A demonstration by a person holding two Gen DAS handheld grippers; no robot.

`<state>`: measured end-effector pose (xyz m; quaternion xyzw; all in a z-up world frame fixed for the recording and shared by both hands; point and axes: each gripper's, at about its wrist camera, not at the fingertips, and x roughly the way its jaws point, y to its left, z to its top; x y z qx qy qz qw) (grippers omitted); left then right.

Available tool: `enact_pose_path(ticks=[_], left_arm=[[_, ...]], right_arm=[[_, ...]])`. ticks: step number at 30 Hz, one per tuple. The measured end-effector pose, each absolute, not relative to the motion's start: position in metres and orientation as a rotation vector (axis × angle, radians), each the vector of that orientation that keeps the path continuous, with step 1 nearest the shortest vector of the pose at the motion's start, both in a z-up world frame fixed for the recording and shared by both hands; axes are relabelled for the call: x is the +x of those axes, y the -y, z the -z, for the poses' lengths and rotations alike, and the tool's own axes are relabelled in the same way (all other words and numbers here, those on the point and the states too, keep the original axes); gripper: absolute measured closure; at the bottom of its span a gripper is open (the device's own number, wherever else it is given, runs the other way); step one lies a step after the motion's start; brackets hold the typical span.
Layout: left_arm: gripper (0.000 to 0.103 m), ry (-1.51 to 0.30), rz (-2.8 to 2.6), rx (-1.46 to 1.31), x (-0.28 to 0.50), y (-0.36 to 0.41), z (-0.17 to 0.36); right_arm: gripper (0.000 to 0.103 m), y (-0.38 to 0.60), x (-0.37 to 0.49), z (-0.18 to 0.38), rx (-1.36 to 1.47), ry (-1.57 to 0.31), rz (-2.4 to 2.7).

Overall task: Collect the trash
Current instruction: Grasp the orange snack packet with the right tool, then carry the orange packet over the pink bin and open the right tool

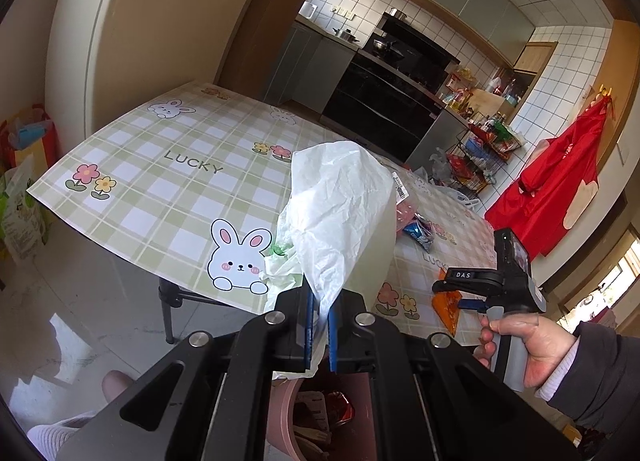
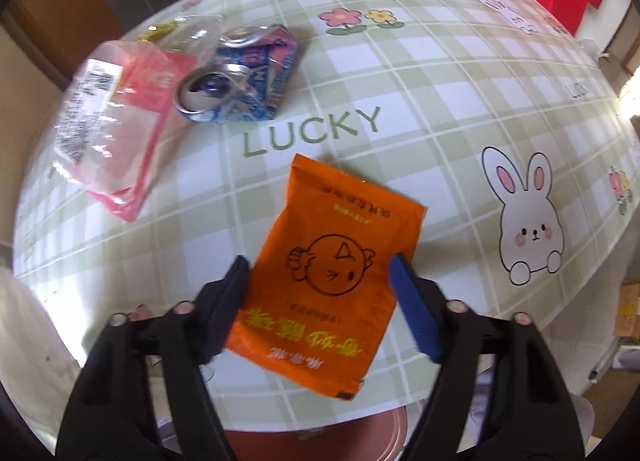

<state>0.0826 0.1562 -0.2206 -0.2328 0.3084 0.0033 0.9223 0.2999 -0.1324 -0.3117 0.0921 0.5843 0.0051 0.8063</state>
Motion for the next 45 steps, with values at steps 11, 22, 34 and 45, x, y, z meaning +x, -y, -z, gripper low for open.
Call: enact_pose_path(ticks=[11,22,34,45], left_arm=[[0.097,-0.623,0.03,-0.44,0.082,-0.14,0.204],[0.097,-0.616,0.058,-0.398,0.077,-0.124,0.189],[0.097,-0.571,0.063,-0.362,0.056,-0.108,0.161],[0.097,-0.525,0.057,-0.341,0.026,-0.109,0.142]], right_arm=[[0.088,0.144,0.271,0.276,0.159,-1.136,-0.204],[0.092,0.152,0.228,0.223,0.188,-1.005,-0.34],[0.092,0.165,0.167,0.169,0.267,-0.926,-0.465],[0.092,0.155,0.124,0.159,0.237,-0.945,-0.543]])
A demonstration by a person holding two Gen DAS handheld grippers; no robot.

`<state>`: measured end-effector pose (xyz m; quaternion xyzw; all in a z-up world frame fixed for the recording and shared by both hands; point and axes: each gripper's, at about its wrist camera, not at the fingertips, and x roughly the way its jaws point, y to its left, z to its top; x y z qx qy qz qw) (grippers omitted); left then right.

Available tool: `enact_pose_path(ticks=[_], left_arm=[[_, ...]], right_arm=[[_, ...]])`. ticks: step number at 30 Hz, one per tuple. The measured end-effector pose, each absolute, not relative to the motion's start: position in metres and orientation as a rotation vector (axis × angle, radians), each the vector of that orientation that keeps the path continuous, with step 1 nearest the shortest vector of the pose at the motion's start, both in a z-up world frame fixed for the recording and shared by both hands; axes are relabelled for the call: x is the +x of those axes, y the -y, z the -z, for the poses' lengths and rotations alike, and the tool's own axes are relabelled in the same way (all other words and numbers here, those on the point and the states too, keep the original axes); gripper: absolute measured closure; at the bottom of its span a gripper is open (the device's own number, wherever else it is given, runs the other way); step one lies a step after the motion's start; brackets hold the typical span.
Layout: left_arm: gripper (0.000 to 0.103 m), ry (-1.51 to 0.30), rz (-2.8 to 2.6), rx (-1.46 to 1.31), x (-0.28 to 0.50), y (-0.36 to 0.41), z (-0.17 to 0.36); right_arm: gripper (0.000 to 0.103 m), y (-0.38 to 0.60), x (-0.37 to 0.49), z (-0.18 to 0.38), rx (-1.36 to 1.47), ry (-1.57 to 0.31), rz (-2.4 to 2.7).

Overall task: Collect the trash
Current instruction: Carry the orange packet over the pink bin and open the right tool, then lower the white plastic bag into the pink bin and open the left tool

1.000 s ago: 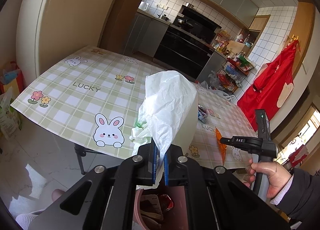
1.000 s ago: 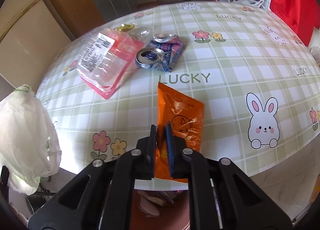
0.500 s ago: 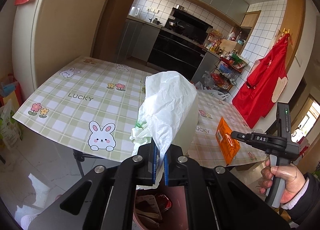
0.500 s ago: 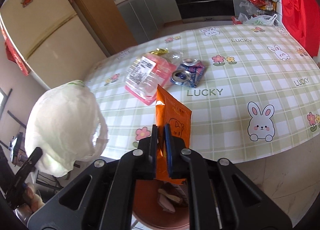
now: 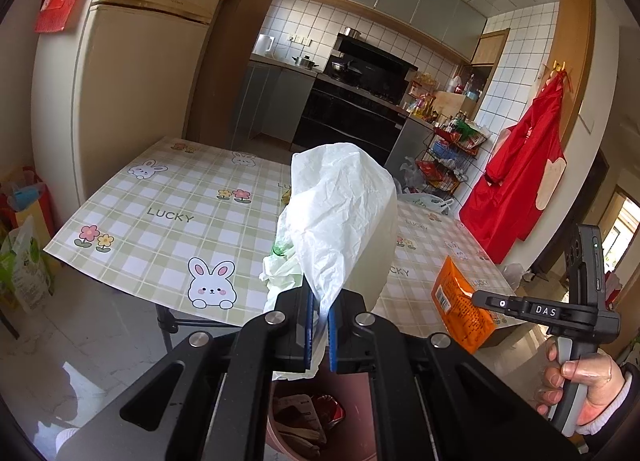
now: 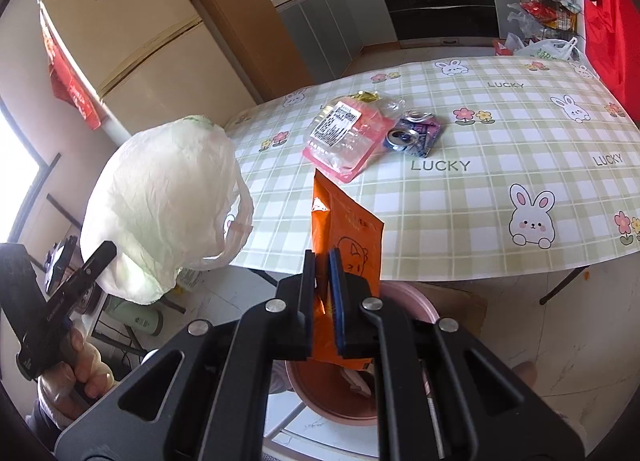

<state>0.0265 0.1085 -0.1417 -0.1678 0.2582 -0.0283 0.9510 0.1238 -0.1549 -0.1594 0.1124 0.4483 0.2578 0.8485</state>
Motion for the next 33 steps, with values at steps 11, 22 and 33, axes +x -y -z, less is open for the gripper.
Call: enact_pose_path(ticks=[11,22,33], left_arm=[[0.097,-0.526,0.048,-0.345,0.018,-0.112,0.141],[0.097,-0.565,0.109,-0.319,0.023,-0.099,0.148],[0.097,-0.671,0.308,-0.233,0.033,-0.058,0.157]], right_arm=[[0.08,0.14,0.123,0.16,0.21,-0.966,-0.572],[0.005,0.162,0.121,0.123,0.242,-0.788,-0.486],[0.005,0.204,0.128,0.109,0.286,-0.734,-0.407]])
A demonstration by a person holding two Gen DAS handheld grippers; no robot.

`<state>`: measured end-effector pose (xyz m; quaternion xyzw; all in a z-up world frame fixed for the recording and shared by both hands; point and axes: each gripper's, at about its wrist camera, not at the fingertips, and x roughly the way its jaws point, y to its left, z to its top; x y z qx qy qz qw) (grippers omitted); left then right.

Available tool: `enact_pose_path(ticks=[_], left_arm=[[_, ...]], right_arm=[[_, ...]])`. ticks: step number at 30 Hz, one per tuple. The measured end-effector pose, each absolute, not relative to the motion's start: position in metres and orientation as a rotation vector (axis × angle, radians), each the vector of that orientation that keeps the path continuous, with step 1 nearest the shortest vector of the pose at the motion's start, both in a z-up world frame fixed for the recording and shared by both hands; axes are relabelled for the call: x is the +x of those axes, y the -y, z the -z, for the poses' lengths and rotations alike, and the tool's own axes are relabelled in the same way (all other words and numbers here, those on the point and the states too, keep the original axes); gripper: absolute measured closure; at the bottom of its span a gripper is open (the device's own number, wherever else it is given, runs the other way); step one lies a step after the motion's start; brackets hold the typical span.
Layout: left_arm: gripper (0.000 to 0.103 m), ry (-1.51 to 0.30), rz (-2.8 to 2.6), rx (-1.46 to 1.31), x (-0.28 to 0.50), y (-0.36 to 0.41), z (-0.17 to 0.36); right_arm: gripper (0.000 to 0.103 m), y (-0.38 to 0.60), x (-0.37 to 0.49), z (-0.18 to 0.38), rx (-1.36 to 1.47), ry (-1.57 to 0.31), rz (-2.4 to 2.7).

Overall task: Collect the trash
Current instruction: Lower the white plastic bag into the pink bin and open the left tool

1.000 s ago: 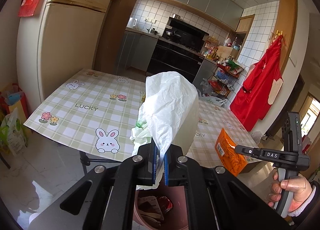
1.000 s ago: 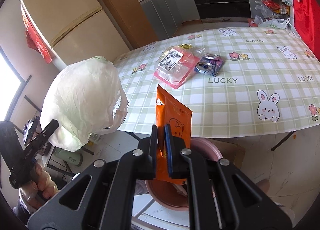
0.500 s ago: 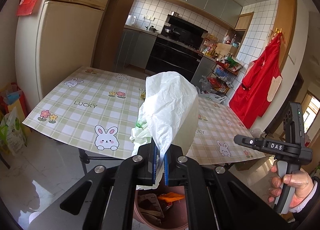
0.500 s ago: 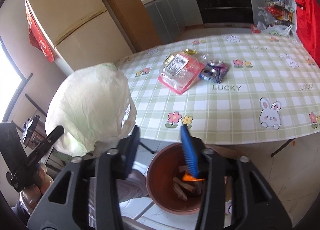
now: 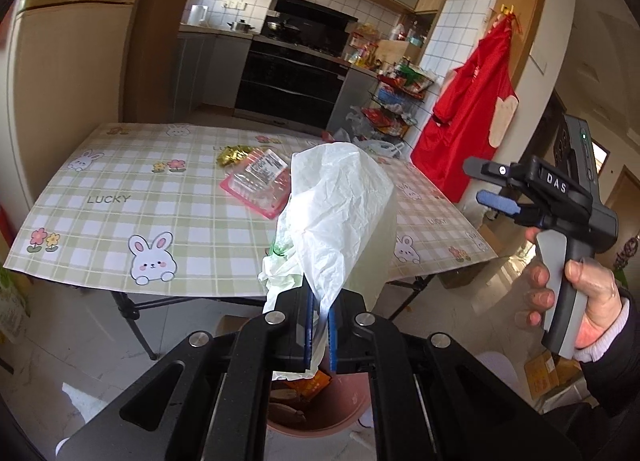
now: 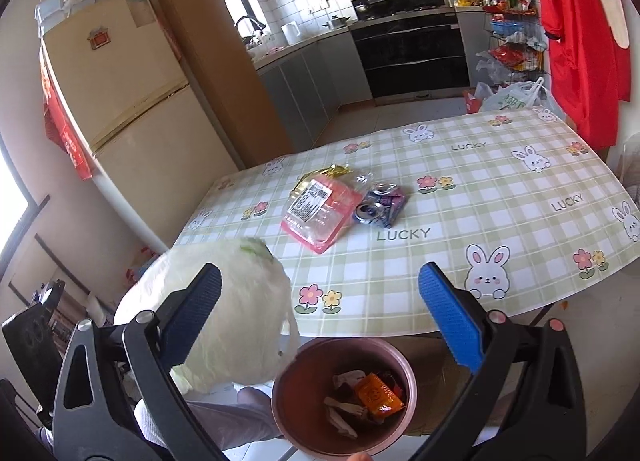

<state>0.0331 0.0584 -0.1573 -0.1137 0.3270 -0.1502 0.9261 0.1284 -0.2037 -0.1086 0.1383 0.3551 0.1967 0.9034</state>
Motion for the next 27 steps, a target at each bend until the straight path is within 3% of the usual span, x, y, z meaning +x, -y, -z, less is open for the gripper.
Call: enact_pose_path(ticks=[25,26,27], left_arm=[[0.097,-0.871,0.447,-0.206,0.061,-0.017,0.206],[0.094,-0.877,0.448,-0.208,0.062,-0.017,0.207],[0.079,-0.881,0.458,-0.207,0.063,-0.016,0.208]], right_arm=[[0.005,0.236,0.13,0.108,0.302,-0.726,-0.334],[0.005,0.236,0.131,0.108,0.305,-0.728,-0.333],[0.005,0.237,0.132,0.109,0.308,-0.731,-0.332]])
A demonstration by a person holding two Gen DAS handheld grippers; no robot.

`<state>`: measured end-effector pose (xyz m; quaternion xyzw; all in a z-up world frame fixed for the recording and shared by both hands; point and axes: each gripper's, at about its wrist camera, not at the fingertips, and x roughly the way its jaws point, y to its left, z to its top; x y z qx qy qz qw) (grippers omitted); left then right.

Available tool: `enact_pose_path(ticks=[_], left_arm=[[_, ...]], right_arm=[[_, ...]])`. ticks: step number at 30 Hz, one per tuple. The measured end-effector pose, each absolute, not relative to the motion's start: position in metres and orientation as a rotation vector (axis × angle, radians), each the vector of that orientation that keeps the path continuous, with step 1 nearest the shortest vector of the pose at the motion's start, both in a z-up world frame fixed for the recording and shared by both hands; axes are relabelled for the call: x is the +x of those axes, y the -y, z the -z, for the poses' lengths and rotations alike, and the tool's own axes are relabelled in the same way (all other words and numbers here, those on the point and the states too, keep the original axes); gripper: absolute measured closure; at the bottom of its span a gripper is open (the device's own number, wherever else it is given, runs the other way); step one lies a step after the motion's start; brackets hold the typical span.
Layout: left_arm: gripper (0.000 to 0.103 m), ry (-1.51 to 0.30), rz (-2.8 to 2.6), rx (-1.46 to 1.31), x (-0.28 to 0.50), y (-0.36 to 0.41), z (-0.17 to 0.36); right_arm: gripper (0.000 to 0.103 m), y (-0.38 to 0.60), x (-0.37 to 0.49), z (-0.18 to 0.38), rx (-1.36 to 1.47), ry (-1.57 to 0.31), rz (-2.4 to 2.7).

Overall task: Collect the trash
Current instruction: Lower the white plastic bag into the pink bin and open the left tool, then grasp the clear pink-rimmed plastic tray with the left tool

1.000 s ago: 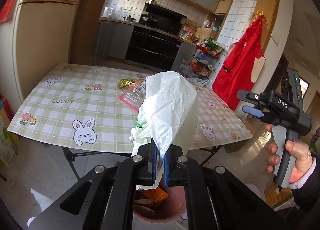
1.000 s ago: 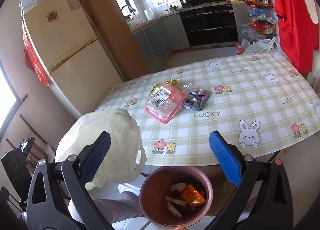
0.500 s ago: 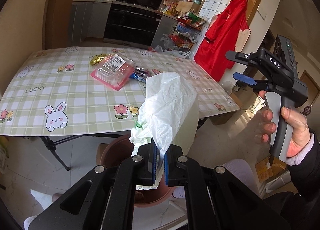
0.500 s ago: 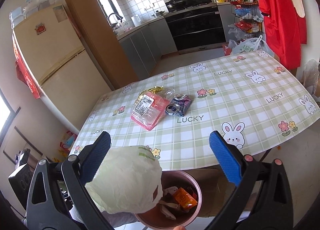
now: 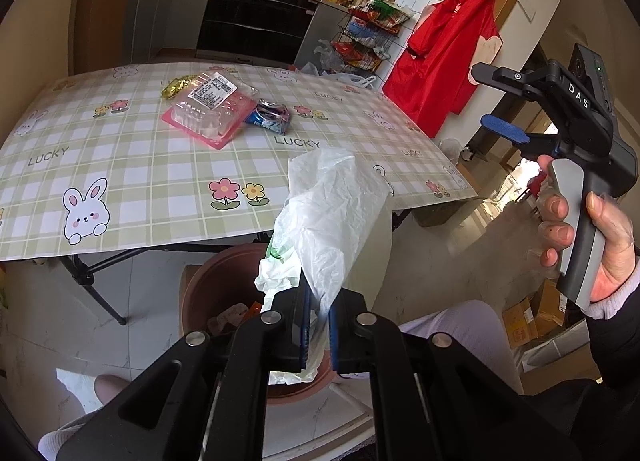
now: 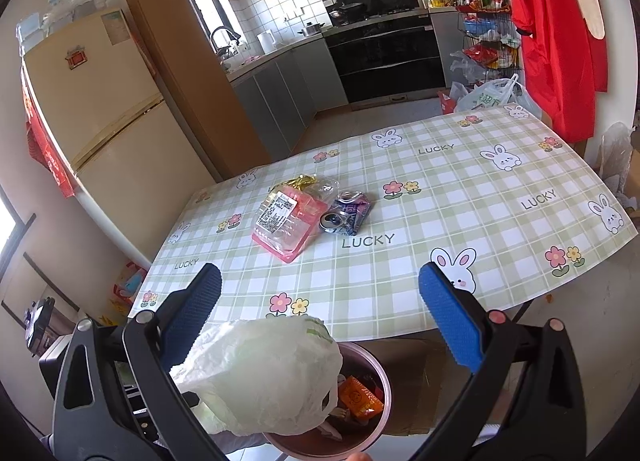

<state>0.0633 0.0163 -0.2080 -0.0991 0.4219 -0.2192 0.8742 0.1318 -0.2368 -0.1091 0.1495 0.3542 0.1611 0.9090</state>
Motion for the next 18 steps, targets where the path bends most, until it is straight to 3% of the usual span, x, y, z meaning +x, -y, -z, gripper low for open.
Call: enact_pose_path(ticks=[1,2,7,9,12,18], left_arm=[[0.062,-0.879,0.46,-0.202,0.063,-0.015,0.208],[0.032,-0.87,0.449,-0.192,0.062,-0.014,0.208],[0.023,-0.817,0.383,-0.212,0.061,-0.025,0.199],[0.013,-0.787,0.341,-0.241,0.06,-0.034,0.194],[0.007,-0.754,0.271,-0.279,0.06,-0.049,0.188],[0.006,-0.735,0.181,-0.286,0.064,-0.066,0.185]], right_arm=[[0.005,0.236,0.131,0.109,0.31,-0.732,-0.333],[0.005,0.236,0.131,0.109,0.309,-0.734,-0.335],[0.005,0.232,0.131,0.109,0.297,-0.734,-0.342],[0.005,0.232,0.131,0.108,0.295,-0.732,-0.341],[0.005,0.232,0.132,0.11,0.296,-0.737,-0.336],[0.005,0.233,0.133,0.115,0.294,-0.753,-0.33]])
